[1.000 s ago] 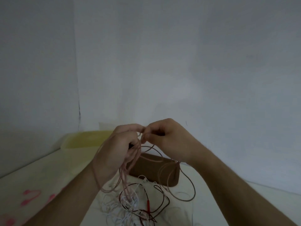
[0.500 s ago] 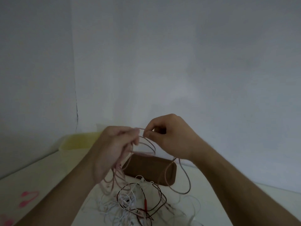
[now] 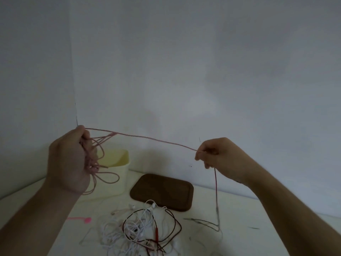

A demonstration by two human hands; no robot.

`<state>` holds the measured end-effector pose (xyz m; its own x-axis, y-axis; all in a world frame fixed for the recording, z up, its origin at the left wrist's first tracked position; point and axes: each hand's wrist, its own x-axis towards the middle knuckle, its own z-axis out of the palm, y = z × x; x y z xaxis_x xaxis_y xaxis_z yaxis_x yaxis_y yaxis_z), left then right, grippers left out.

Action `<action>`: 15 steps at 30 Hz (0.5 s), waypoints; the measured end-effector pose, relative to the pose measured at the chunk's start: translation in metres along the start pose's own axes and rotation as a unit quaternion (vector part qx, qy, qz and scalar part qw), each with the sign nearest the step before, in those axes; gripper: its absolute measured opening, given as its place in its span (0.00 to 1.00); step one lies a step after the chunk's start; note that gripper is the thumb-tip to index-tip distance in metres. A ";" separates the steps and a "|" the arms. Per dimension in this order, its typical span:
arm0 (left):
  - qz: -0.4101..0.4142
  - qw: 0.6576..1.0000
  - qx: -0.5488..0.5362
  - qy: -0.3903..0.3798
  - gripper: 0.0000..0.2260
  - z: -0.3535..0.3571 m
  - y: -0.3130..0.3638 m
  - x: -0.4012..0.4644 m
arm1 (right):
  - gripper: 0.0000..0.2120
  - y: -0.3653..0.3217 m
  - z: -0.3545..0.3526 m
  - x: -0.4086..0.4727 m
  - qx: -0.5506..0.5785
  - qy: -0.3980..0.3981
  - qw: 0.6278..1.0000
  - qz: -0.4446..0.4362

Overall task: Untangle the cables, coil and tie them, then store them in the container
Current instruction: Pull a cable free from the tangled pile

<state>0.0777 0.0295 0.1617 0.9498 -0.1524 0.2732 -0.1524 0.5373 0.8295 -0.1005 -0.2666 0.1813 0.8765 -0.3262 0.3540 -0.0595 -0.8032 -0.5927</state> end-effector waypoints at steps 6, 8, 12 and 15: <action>-0.063 0.995 0.014 0.072 0.13 -0.028 -0.008 0.027 | 0.08 0.031 -0.013 0.001 0.171 0.093 0.977 0.087; -0.060 0.993 0.021 0.100 0.14 -0.043 -0.016 0.033 | 0.07 0.044 -0.019 0.003 0.206 0.119 0.964 0.114; -0.077 0.987 -0.001 0.140 0.13 -0.054 -0.030 0.039 | 0.04 0.065 -0.028 0.011 0.327 0.282 0.882 0.188; -0.072 0.984 0.009 0.161 0.10 -0.051 -0.038 0.041 | 0.07 0.067 -0.030 0.012 0.420 0.362 0.803 0.218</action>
<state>0.1365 0.0449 0.1172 0.9988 0.0464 -0.0130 -0.0127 0.5136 0.8579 -0.1078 -0.3390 0.1676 0.3348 -0.9336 0.1274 0.3233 -0.0132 -0.9462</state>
